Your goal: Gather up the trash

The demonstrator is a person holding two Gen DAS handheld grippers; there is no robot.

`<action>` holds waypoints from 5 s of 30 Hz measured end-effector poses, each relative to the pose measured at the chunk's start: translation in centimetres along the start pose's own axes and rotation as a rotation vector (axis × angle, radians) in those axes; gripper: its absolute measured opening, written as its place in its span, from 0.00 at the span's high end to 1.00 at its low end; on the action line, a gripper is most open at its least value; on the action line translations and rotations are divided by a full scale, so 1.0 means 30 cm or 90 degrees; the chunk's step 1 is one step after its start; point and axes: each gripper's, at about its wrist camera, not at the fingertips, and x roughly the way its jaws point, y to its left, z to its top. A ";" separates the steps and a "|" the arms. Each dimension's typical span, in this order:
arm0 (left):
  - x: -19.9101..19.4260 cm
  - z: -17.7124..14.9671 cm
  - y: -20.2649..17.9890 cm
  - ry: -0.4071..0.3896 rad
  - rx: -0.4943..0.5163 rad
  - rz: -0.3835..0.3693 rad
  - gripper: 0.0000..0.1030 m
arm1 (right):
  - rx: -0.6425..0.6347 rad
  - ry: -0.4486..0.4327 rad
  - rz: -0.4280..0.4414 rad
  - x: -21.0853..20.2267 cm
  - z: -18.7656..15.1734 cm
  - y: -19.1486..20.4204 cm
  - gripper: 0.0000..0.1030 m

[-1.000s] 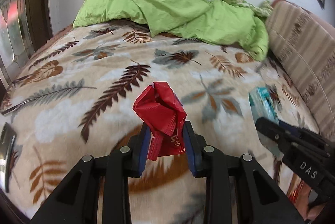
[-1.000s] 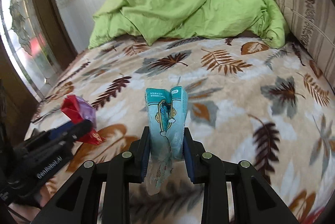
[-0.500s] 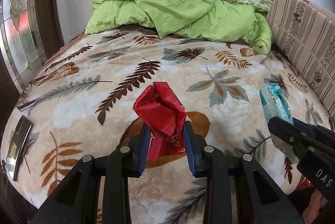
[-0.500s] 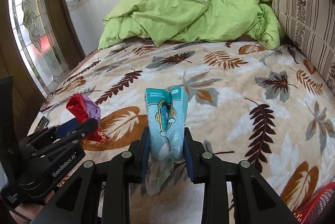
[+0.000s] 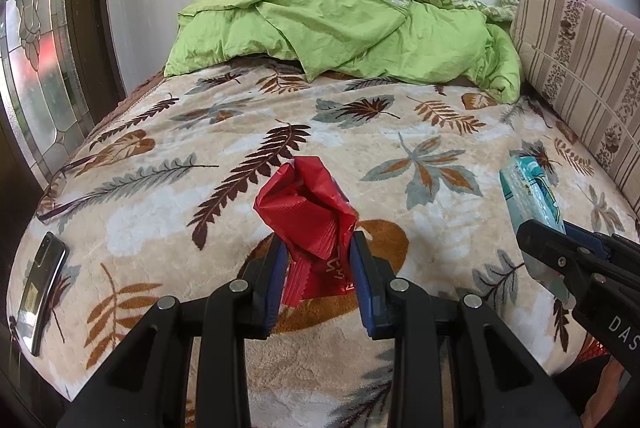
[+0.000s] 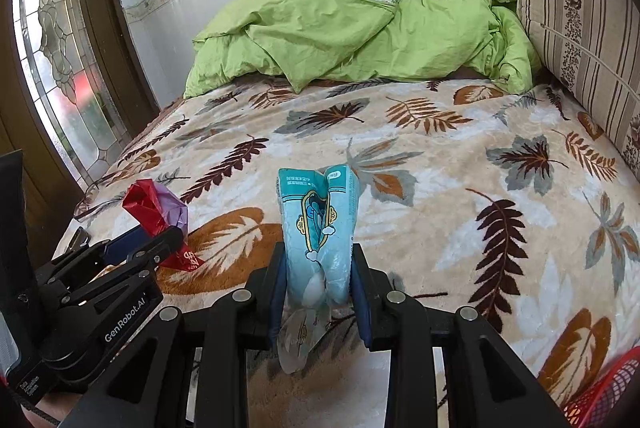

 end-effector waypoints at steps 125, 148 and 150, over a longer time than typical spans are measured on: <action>-0.216 0.045 -0.357 0.183 0.302 -0.545 0.46 | 0.429 -0.070 -0.244 -0.907 -0.448 -0.812 0.49; -0.121 0.260 -0.232 -0.018 0.097 -0.146 0.00 | 0.066 -0.024 -0.213 -0.561 -0.166 -0.264 0.20; -0.051 0.266 -0.094 -0.017 0.067 -0.110 0.00 | 0.039 -0.015 -0.192 -0.493 -0.139 -0.213 0.20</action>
